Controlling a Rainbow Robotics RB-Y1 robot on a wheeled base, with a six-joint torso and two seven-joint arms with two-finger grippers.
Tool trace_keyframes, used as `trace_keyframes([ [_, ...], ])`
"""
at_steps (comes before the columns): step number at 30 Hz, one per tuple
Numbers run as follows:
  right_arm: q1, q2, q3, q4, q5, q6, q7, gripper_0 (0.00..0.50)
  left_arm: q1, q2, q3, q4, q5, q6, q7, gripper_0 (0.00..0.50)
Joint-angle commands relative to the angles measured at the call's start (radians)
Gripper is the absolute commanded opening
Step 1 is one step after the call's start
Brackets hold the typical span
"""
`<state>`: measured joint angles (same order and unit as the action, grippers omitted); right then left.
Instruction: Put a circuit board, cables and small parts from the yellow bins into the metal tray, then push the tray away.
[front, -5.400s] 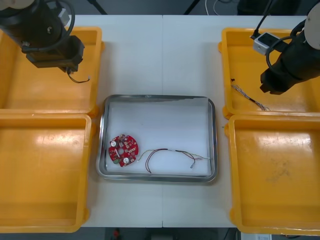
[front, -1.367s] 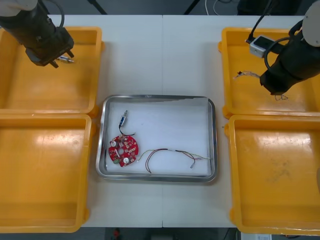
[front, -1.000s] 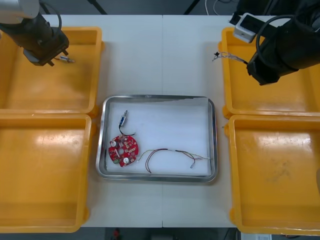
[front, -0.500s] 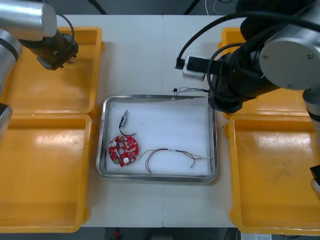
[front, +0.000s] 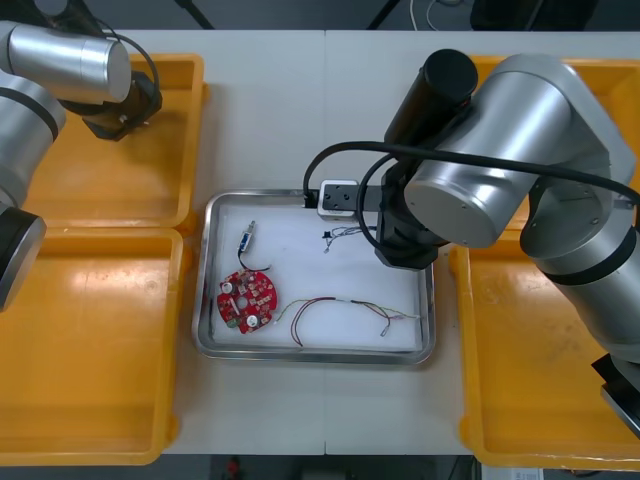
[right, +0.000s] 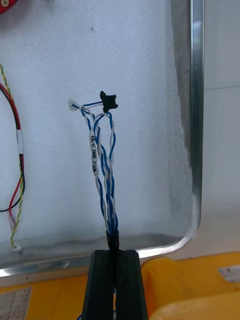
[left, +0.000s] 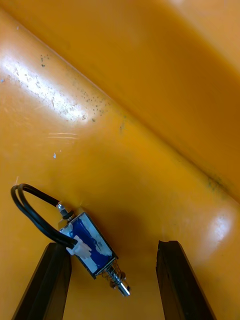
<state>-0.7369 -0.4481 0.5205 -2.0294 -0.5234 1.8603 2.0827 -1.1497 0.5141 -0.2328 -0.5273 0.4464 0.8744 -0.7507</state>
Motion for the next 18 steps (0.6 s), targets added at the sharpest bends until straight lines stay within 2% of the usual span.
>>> trace_keyframes([
  [1,-0.033,0.043,0.061,0.061,0.037,-0.084,-0.024,0.000,-0.055,-0.019,-0.049,0.012,-0.031,-0.012,0.008,0.500],
  [5,-0.033,0.055,0.082,0.129,0.040,-0.156,-0.015,0.000,-0.055,-0.019,-0.079,0.029,-0.023,-0.034,0.008,0.500],
  [6,-0.033,0.055,0.093,0.144,0.043,-0.173,-0.013,0.000,-0.055,-0.019,-0.080,0.030,-0.022,-0.034,0.007,0.483],
  [7,-0.033,0.055,0.108,0.159,0.051,-0.190,-0.010,0.000,-0.055,-0.019,-0.085,0.030,-0.022,-0.034,0.007,0.325],
  [8,-0.033,0.054,0.121,0.173,0.060,-0.204,-0.009,0.000,-0.055,-0.019,-0.085,0.030,-0.018,-0.032,0.005,0.120],
  [9,-0.033,0.055,0.135,0.193,0.071,-0.220,-0.009,0.000,-0.055,-0.019,-0.085,0.030,-0.014,-0.034,0.007,0.000],
  [14,-0.033,0.060,0.153,0.264,0.072,-0.289,0.000,0.000,-0.053,-0.019,-0.085,0.030,-0.002,-0.032,0.004,0.000],
  [18,-0.033,0.069,0.153,0.296,0.074,-0.303,0.007,0.000,-0.055,-0.008,-0.080,0.030,0.012,-0.025,0.002,0.000],
])
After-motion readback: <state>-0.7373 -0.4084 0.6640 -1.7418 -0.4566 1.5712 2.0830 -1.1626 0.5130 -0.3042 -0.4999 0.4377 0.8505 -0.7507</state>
